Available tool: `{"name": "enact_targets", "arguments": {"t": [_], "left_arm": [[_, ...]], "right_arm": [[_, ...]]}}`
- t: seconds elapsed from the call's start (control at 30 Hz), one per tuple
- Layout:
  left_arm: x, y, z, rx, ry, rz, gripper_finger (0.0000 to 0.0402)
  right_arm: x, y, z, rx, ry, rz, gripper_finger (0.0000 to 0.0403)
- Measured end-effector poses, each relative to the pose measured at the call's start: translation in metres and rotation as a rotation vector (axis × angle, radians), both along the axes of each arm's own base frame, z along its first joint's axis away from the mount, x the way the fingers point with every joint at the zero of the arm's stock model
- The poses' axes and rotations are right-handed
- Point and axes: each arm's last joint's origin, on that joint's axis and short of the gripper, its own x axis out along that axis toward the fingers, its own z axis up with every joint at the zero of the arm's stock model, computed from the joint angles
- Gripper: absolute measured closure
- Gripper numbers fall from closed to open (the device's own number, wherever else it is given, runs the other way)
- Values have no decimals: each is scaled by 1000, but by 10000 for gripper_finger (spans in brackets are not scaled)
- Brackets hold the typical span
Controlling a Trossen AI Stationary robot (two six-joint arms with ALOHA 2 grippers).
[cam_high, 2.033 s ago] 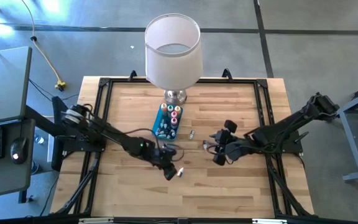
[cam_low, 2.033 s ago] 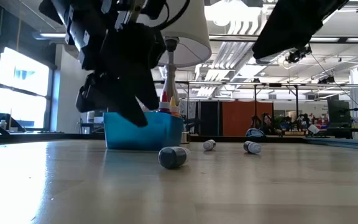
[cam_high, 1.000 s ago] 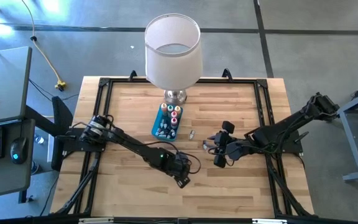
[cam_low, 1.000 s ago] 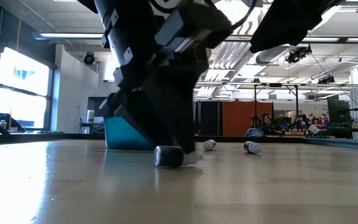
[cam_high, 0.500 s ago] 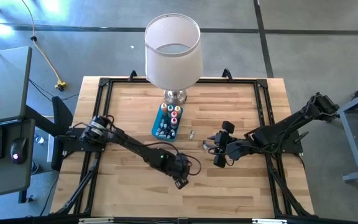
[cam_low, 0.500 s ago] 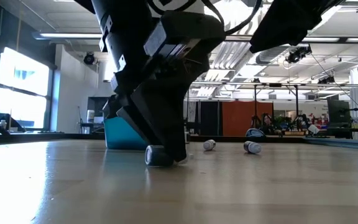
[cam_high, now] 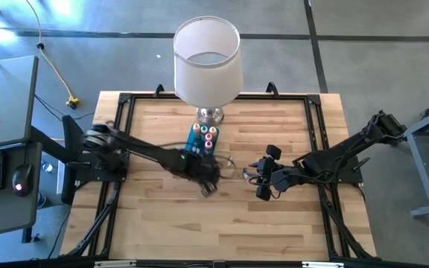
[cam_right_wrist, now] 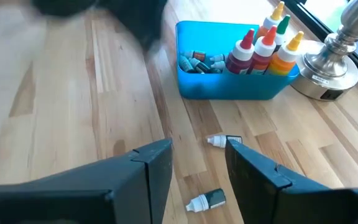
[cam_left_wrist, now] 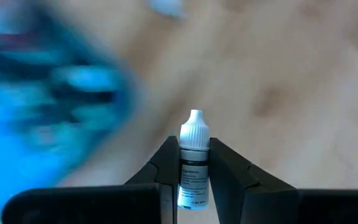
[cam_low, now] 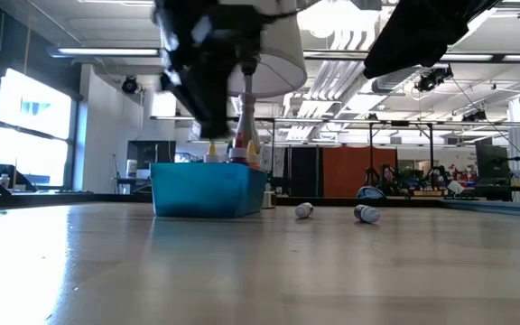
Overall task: Pick & Place food coloring
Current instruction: Put the small green food coloring bottle into the blue bin, then put the small red food coloring bottle into the blue bin
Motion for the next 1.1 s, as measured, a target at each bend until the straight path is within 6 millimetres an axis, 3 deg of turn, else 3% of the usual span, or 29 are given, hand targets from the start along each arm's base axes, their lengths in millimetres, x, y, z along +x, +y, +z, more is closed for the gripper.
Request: {"name": "enact_targets", "arguments": {"t": [0.13,0.23,0.33,0.53,0.73,0.9,1.1], "left_arm": [[-22,17,30,239,-21,106,350],[-31,28,35,356,8,156,349],[-33,44,25,374,76,172,338],[-23,77,-15,326,150,176,297],[-22,96,-26,255,169,168,274],[-29,91,5,230,165,147,274],[-50,70,60,303,132,104,274]], "right_arm": [[0,0,-1,0,0,-12,261],[0,-1,-1,15,-5,-27,261],[0,0,0,38,-18,-40,260],[0,0,0,36,-16,-37,260],[0,-1,0,31,-13,-36,261],[-1,-8,-15,3,-87,-145,261],[-2,-46,-49,117,-112,-345,260]]}}
